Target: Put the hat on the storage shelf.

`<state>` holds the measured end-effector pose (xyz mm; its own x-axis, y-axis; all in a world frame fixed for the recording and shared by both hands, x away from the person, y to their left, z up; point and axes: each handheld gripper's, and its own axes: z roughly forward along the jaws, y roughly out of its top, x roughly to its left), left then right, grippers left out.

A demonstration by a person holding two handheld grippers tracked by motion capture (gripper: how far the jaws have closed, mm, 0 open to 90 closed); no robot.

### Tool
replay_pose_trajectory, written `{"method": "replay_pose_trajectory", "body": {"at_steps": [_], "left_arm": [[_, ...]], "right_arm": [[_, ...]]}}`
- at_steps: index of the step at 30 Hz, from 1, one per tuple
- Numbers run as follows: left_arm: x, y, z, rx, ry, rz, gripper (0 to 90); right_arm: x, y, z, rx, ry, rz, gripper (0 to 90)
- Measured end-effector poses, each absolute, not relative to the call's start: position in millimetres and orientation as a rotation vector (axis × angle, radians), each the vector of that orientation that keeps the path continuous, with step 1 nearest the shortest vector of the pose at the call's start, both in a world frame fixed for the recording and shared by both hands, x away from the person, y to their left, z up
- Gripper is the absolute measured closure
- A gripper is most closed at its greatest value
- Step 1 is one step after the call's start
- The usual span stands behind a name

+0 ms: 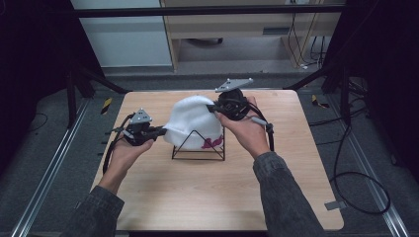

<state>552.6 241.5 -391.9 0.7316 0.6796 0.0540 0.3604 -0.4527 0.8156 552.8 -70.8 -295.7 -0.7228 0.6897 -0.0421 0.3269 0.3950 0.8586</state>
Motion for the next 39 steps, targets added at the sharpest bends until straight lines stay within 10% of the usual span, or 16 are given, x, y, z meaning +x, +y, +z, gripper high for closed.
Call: {"method": "replay_pose_trajectory", "body": {"at_steps": [39], "left_arm": [[544.6,251.0,-424.1,2.091,0.826,0.456,85.7]], "right_arm": [[547.8,-66.4,-324.2,0.895,2.318,1.287,82.6]]}}
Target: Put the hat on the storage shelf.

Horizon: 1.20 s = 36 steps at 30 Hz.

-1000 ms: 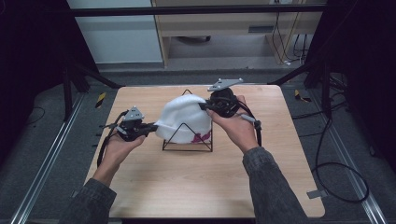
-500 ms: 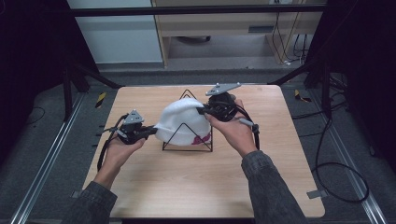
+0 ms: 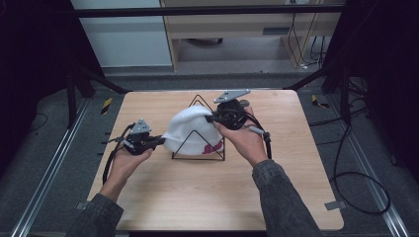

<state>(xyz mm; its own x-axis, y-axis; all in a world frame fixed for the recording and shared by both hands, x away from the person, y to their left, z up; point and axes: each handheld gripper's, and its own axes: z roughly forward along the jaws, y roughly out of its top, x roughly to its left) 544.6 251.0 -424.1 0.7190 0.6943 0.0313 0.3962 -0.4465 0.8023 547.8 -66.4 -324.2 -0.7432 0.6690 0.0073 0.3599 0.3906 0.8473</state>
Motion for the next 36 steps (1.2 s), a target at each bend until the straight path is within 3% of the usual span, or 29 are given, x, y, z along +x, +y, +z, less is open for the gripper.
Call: {"method": "replay_pose_trajectory", "body": {"at_steps": [25,32,36], "left_arm": [[548.3,250.7,-440.6,2.126,0.835,0.433,85.5],[547.3,252.8,-448.5,2.142,0.836,0.426,85.4],[546.3,251.9,-449.7,2.138,0.837,0.426,85.3]], "right_arm": [[551.8,-63.3,-337.4,0.922,2.364,1.186,79.7],[536.7,-61.2,-332.9,0.884,2.384,1.155,69.6],[534.4,-62.5,-332.1,0.875,2.380,1.149,69.3]]}}
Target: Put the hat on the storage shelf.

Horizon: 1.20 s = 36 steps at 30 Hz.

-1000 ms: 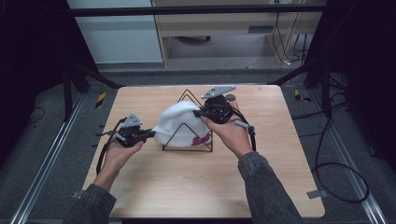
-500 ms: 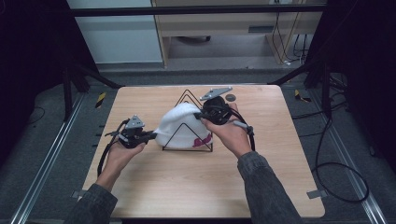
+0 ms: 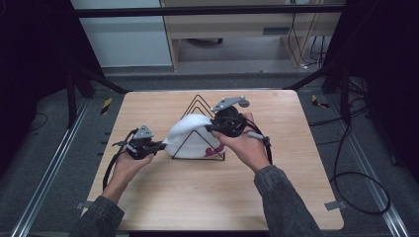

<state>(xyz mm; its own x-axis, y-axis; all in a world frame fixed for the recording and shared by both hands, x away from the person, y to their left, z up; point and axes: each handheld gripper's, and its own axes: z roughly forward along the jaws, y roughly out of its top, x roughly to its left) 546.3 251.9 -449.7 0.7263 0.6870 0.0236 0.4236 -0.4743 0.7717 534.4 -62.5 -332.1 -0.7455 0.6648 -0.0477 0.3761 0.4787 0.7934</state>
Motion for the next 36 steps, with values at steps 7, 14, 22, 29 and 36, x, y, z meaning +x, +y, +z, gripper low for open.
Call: {"method": "replay_pose_trajectory", "body": {"at_steps": [7,14,22,29,36], "left_arm": [[542.3,253.8,-449.5,2.140,0.829,0.421,84.3],[537.9,252.0,-446.5,2.159,0.836,0.449,82.6],[529.4,260.7,-441.6,2.137,0.872,0.528,69.0],[521.8,263.2,-442.5,2.142,0.950,0.549,30.3],[508.9,262.8,-447.4,2.162,1.010,0.546,5.7]], "right_arm": [[526.1,-65.0,-331.5,0.856,2.380,1.175,62.7],[519.7,-75.9,-334.7,0.874,2.362,1.165,55.9],[513.9,-85.7,-338.9,0.898,2.346,1.154,49.7],[508.3,-88.1,-343.8,0.913,2.341,1.160,41.4],[500.5,-98.1,-344.1,0.938,2.295,1.163,27.1]]}}
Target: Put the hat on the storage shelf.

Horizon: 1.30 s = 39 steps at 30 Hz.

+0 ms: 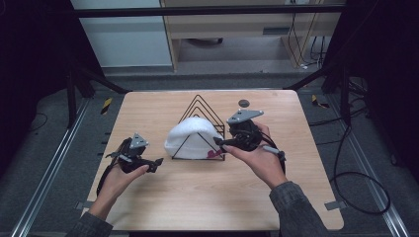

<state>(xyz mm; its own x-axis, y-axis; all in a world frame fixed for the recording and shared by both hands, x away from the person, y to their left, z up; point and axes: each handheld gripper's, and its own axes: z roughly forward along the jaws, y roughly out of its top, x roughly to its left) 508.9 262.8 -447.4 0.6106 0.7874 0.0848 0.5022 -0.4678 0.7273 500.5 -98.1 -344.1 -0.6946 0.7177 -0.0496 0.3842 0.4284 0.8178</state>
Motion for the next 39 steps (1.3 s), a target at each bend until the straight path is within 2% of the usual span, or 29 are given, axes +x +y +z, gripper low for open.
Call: {"method": "replay_pose_trajectory", "body": {"at_steps": [5,15,27,39], "left_arm": [[500.6,269.9,-445.3,2.120,1.034,0.571,5.3],[497.1,280.3,-451.4,2.141,1.032,0.551,4.4],[499.7,292.9,-472.2,2.179,1.079,0.503,4.5],[505.2,295.5,-480.2,2.183,1.077,0.495,4.5]], "right_arm": [[493.3,-111.7,-346.1,0.953,2.263,1.162,20.4],[481.1,-154.5,-365.7,1.008,2.201,1.171,7.8],[474.5,-212.7,-423.9,1.218,2.180,1.110,13.0],[486.2,-233.4,-475.8,1.357,2.182,1.046,13.0]]}}
